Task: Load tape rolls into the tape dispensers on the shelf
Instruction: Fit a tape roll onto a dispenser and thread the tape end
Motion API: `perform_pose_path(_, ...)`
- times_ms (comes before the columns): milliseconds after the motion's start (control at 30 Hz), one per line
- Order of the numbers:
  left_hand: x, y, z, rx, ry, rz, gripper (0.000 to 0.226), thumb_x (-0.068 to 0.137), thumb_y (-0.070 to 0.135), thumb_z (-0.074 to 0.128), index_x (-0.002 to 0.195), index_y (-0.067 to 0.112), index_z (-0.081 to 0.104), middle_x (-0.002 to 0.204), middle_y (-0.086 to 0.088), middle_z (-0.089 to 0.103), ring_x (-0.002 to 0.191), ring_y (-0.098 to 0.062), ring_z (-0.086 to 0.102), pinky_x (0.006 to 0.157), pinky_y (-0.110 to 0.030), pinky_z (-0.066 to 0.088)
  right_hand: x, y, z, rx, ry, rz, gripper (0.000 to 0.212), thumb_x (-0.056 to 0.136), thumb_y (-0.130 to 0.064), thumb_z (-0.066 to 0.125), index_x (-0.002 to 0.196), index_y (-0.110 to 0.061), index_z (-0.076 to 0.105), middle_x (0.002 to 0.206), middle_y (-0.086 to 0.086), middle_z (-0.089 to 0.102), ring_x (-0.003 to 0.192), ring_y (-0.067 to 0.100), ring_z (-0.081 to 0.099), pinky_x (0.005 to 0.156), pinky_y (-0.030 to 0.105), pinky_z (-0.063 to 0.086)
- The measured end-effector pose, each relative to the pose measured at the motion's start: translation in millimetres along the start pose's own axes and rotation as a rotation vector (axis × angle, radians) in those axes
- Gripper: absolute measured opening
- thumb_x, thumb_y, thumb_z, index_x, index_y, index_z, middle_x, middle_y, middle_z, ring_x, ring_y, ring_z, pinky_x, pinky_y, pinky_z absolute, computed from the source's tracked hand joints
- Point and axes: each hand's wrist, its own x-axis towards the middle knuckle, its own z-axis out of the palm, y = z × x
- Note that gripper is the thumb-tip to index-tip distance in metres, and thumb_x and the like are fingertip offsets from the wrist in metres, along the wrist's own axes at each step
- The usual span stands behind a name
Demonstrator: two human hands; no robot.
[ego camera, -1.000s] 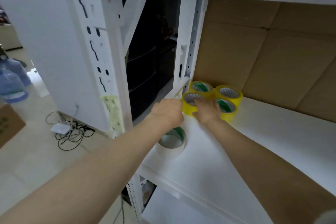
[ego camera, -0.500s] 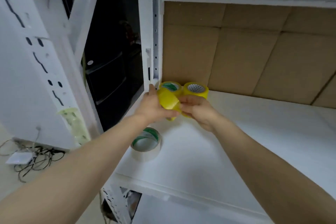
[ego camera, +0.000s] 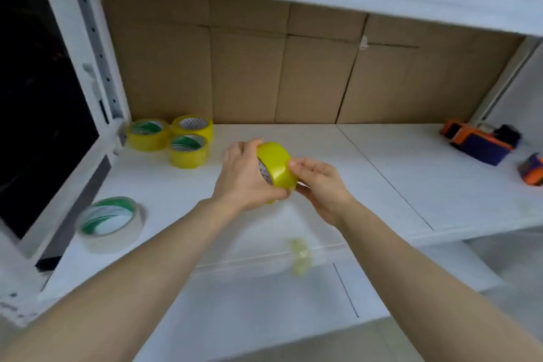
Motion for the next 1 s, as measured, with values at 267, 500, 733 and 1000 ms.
perform_pose_path(267, 12.5, 129.0, 102.1, -0.128, -0.114, 0.167, 0.109, 0.046, 0.046, 0.077, 0.14, 0.031, 0.025, 0.121, 0.0, 0.027, 0.129, -0.021, 0.02, 0.094, -0.024, 0.029, -44.5, -21.7, -154.3, 0.191, 0.165, -0.002, 0.015, 0.094, -0.013, 0.051, 0.088, -0.01, 0.064, 0.07, -0.001, 0.069, 0.069, 0.01, 0.064, 0.071, 0.031, 0.056)
perform_pose_path(500, 23.0, 313.3, 261.6, -0.132, -0.28, 0.322, 0.116, 0.06, 0.042, 0.081, 0.148, 0.025, 0.008, 0.14, -0.005, 0.024, 0.134, -0.021, 0.016, 0.101, -0.027, 0.025, -111.8, -36.7, -379.3, 0.273, 0.42, -0.009, 0.027, 0.093, -0.021, 0.056, 0.112, -0.004, 0.06, 0.088, 0.008, 0.066, 0.085, 0.02, 0.062, 0.09, 0.047, 0.052)
perform_pose_path(733, 30.6, 446.5, 378.0, -0.212, -0.492, 0.414, 0.111, 0.07, 0.055, 0.072, 0.151, 0.025, 0.003, 0.147, 0.001, 0.018, 0.139, -0.016, 0.009, 0.11, -0.032, 0.019, -159.1, -47.7, -543.2, 0.373, 0.596, -0.028, 0.031, 0.096, -0.017, 0.048, 0.122, 0.001, 0.054, 0.101, 0.017, 0.066, 0.094, 0.03, 0.065, 0.086, 0.05, 0.053)
perform_pose_path(1000, 105.5, 518.6, 470.3, -0.039, -0.35, 0.478, 0.035, 0.088, 0.034, 0.06, 0.113, 0.011, 0.055, 0.115, -0.007, 0.05, 0.121, -0.028, 0.04, 0.098, -0.036, 0.033, -157.4, -51.5, -693.6, 0.417, 0.92, -0.113, 0.027, 0.097, -0.014, 0.046, 0.119, -0.003, 0.054, 0.101, 0.013, 0.063, 0.082, 0.022, 0.062, 0.067, 0.033, 0.05)
